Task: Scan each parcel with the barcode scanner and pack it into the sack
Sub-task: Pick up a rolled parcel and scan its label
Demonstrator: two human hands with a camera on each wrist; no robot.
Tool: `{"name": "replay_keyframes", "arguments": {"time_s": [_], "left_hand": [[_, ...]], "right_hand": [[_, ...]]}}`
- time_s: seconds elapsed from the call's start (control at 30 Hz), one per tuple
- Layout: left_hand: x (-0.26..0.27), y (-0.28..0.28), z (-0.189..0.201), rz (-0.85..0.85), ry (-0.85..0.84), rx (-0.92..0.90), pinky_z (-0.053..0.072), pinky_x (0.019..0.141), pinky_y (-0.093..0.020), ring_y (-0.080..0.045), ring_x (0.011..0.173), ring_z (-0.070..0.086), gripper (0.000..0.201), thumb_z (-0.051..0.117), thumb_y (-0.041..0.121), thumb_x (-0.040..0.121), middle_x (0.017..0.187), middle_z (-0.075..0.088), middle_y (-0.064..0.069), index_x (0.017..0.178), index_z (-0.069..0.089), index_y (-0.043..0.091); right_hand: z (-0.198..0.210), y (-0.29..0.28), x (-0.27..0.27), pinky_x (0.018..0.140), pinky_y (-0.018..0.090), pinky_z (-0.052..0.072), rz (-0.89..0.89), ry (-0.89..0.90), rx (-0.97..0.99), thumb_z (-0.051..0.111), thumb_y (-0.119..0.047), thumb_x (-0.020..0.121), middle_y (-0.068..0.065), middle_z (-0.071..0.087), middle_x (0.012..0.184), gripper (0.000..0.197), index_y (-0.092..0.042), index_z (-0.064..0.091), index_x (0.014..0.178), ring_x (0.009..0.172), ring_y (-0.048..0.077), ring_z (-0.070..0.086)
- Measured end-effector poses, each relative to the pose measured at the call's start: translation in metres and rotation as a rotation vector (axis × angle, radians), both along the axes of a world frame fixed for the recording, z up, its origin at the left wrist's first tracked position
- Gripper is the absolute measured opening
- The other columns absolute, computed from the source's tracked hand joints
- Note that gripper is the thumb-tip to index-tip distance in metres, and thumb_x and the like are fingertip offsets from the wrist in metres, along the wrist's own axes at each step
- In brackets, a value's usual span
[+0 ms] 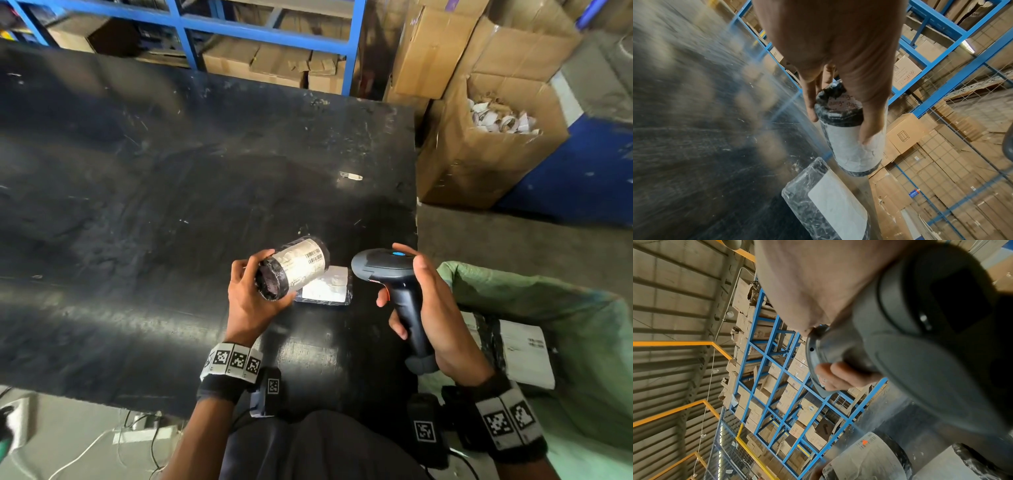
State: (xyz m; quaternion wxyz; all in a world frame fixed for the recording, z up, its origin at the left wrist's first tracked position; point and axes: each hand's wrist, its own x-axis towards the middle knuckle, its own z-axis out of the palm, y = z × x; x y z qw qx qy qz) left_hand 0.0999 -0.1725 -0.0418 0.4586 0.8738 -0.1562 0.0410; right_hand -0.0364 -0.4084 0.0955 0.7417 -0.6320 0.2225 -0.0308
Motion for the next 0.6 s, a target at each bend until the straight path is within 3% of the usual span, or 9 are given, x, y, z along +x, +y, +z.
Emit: {"name": "replay_keyframes", "arguments": {"time_s": [0.07, 0.13, 0.2, 0.33, 0.4, 0.5, 0.6], "left_hand": [[-0.001, 0.001, 0.0, 0.004, 0.002, 0.0, 0.039, 0.085, 0.004, -0.011, 0.101, 0.055, 0.087, 0.098, 0.03, 0.052, 0.117, 0.055, -0.006, 0.131, 0.061, 0.022], [-0.002, 0.002, 0.001, 0.007, 0.006, -0.002, 0.038, 0.084, 0.005, -0.01, 0.1, 0.055, 0.087, 0.099, 0.03, 0.052, 0.117, 0.055, -0.006, 0.13, 0.061, 0.022], [-0.003, 0.004, 0.001, 0.012, 0.015, -0.008, 0.038, 0.084, 0.005, -0.009, 0.1, 0.054, 0.088, 0.099, 0.029, 0.052, 0.117, 0.054, -0.005, 0.13, 0.061, 0.022], [-0.008, 0.01, 0.003, 0.027, 0.036, -0.024, 0.04, 0.086, 0.003, -0.012, 0.102, 0.057, 0.088, 0.1, 0.026, 0.052, 0.118, 0.053, -0.005, 0.131, 0.06, 0.024], [-0.012, 0.014, 0.005, 0.038, 0.044, -0.03, 0.047, 0.089, -0.005, -0.014, 0.103, 0.059, 0.088, 0.1, 0.029, 0.053, 0.118, 0.053, -0.004, 0.131, 0.06, 0.026], [-0.021, 0.022, 0.008, 0.042, 0.075, -0.061, 0.06, 0.09, -0.035, -0.016, 0.106, 0.062, 0.088, 0.099, 0.033, 0.053, 0.119, 0.051, -0.002, 0.131, 0.058, 0.029], [-0.031, 0.028, 0.008, 0.02, 0.121, -0.064, 0.062, 0.087, -0.044, -0.019, 0.109, 0.062, 0.087, 0.098, 0.031, 0.055, 0.122, 0.05, -0.003, 0.132, 0.057, 0.029]], "right_hand": [[0.001, 0.0, 0.001, 0.042, 0.028, 0.04, 0.009, 0.003, -0.011, 0.041, -0.059, 0.088, 0.022, 0.07, 0.093, 0.057, -0.03, 0.048, 0.137, 0.06, 0.034, 0.058], [0.002, 0.001, 0.001, 0.036, 0.025, 0.04, 0.012, 0.016, -0.028, 0.039, -0.054, 0.088, 0.022, 0.071, 0.093, 0.056, -0.028, 0.046, 0.137, 0.049, 0.021, 0.06], [-0.002, 0.001, 0.0, 0.035, 0.025, 0.039, 0.018, 0.043, -0.039, 0.038, -0.053, 0.089, 0.021, 0.072, 0.091, 0.054, -0.029, 0.046, 0.136, 0.043, 0.023, 0.055], [-0.03, -0.006, -0.006, 0.038, 0.026, 0.04, 0.097, 0.198, -0.097, 0.041, -0.054, 0.093, 0.022, 0.072, 0.09, 0.043, -0.037, 0.047, 0.132, 0.046, 0.027, 0.056], [-0.057, -0.009, -0.012, 0.038, 0.026, 0.04, 0.14, 0.326, -0.137, 0.04, -0.052, 0.099, 0.022, 0.072, 0.089, 0.036, -0.037, 0.046, 0.131, 0.042, 0.024, 0.054], [-0.109, -0.008, -0.027, 0.039, 0.025, 0.041, 0.135, 0.493, -0.16, 0.04, -0.054, 0.099, 0.02, 0.07, 0.084, 0.038, -0.033, 0.045, 0.13, 0.041, 0.021, 0.054], [-0.153, -0.003, -0.04, 0.04, 0.025, 0.042, 0.035, 0.554, -0.157, 0.04, -0.054, 0.099, 0.013, 0.064, 0.077, 0.043, -0.03, 0.04, 0.134, 0.041, 0.021, 0.053]]}}
